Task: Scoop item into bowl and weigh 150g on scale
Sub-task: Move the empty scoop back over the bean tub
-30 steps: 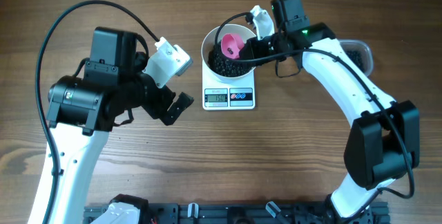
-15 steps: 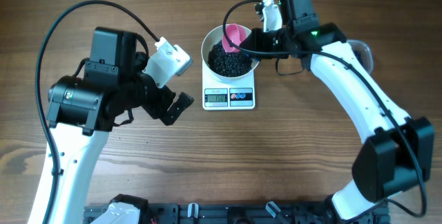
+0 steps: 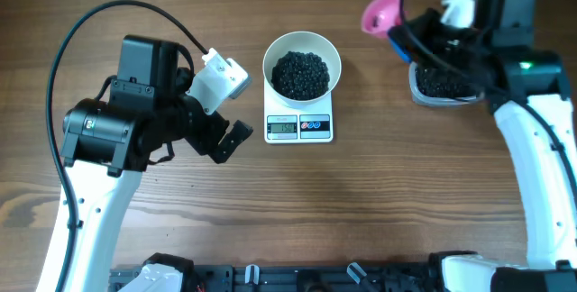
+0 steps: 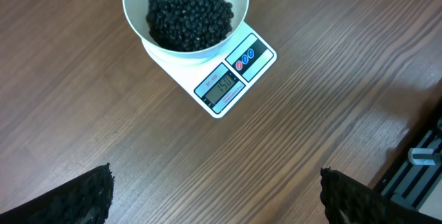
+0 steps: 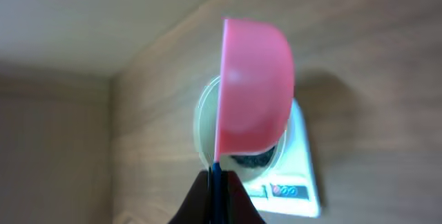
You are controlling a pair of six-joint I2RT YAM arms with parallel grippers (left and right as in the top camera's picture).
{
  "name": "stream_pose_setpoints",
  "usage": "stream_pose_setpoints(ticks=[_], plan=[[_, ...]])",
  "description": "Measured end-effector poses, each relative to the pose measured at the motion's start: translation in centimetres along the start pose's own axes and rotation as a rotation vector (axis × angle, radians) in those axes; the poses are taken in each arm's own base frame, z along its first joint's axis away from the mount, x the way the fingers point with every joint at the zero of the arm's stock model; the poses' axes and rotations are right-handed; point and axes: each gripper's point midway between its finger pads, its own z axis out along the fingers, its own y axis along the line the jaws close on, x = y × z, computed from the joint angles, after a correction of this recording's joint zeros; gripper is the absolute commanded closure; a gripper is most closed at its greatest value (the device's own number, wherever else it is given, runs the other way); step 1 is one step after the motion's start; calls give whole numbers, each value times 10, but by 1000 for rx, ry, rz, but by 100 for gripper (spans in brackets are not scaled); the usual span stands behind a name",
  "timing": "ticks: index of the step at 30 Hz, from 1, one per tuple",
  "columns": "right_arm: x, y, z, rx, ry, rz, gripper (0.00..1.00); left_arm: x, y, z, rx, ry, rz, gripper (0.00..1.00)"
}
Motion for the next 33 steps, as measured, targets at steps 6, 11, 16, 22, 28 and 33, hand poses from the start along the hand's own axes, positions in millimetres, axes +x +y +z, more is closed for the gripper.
stream_pose_setpoints(ticks=[6,11,16,22,28,33], plan=[[1,-74,-23,261,-5,164,96,0,0,0,0,0,0,0],[6,-119,-42,518,-26,121,96,0,0,0,0,-1,0,0],[-12,-161,-59,783,-59,-57,95,0,0,0,-1,-1,0,0],[-22,-207,-4,859,112,-232,96,0,0,0,0,0,0,0],[-26,-223,14,889,168,-322,96,0,0,0,0,-1,0,0],[-24,-207,20,975,212,-539,96,0,0,0,0,-1,0,0]])
